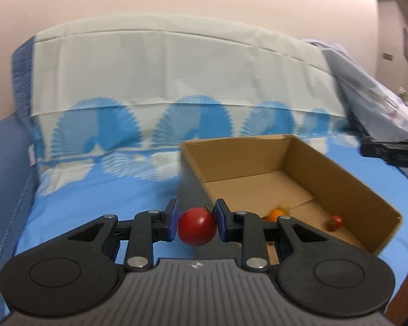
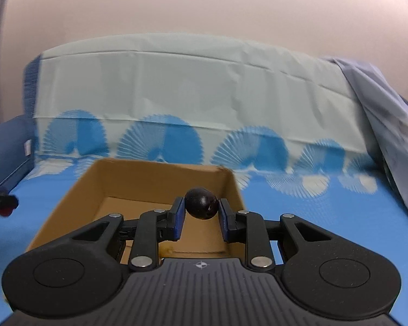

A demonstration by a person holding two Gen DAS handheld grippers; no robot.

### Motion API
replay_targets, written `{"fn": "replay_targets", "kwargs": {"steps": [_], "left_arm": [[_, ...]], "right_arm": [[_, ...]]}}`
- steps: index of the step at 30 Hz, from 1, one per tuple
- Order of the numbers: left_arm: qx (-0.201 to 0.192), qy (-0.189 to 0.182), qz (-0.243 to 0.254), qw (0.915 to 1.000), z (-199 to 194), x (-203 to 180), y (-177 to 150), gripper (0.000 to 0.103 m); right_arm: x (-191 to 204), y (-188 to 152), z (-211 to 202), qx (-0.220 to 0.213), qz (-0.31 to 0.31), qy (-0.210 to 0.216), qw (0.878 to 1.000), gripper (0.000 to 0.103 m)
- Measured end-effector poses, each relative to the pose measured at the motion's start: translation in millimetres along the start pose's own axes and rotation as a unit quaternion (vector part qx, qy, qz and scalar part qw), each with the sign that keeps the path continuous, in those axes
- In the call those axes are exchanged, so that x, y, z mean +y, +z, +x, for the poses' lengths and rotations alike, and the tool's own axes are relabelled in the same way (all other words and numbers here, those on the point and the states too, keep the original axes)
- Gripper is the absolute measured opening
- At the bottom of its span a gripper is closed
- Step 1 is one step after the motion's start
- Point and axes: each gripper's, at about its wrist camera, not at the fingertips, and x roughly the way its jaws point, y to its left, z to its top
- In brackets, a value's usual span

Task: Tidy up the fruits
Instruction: 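Carry the red tomato in the left gripper over the box while the right carries the cherry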

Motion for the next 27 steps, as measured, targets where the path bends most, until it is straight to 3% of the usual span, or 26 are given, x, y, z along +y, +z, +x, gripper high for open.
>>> {"fn": "replay_targets", "kwargs": {"steps": [13, 27], "left_arm": [[0.010, -0.042, 0.019, 0.9989, 18.0, -45.3, -9.1, 0.032], [0.001, -0.058, 0.008, 0.9983, 15.4, -46.7, -6.0, 0.032]], "right_arm": [[8.4, -1.6, 21.4, 0.030, -0.002, 0.003, 1.000, 0.027], [28.5, -3.4, 27.5, 0.039, -0.039, 0.006, 0.998, 0.027]]}}
